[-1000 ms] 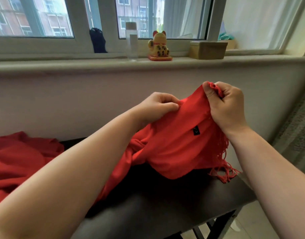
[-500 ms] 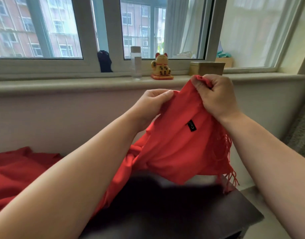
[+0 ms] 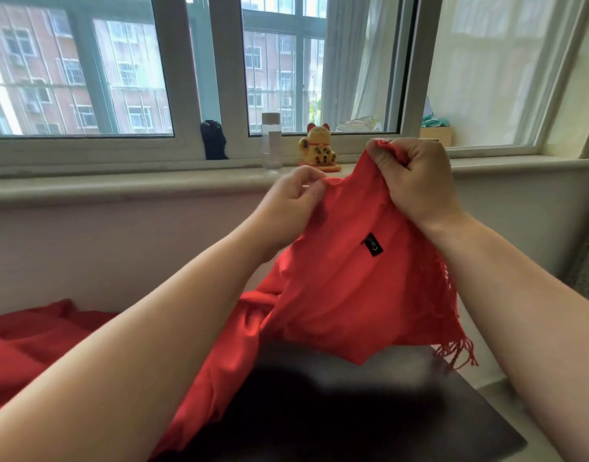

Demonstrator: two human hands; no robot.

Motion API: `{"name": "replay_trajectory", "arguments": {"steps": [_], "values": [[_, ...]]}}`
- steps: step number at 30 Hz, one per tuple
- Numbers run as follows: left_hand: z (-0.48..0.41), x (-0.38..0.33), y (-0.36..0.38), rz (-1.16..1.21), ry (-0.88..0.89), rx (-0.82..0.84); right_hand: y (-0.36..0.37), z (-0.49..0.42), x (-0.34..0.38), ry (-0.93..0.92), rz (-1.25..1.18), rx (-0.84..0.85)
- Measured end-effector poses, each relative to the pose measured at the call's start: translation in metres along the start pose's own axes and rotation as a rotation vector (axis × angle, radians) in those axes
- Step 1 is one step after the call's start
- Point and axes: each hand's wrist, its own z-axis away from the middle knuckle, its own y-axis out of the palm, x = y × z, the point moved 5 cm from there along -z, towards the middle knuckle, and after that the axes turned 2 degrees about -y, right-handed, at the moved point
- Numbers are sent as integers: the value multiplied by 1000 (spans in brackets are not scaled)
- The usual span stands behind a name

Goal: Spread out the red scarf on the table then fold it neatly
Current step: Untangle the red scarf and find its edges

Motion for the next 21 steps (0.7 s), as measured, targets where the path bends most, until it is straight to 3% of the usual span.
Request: {"name": "replay_trajectory", "arguments": {"steps": [3,6,10,12,16,21], "values": [[6,5,16,-158,-34,159,1,0,-1,21,-17,-10],[9,6,12,-137,-4,128,1,4,1,52,-53,39],[9,2,9,-58,34,86,9,21,4,204,-169,460],[11,4,11,-63,71,82,8,25,6,165,-160,546],[25,22,19,-53,82,151,-7,17,-5,101,-81,281],[41,47,18,-305,185,164,-12,23,-18,117,-93,221]]}}
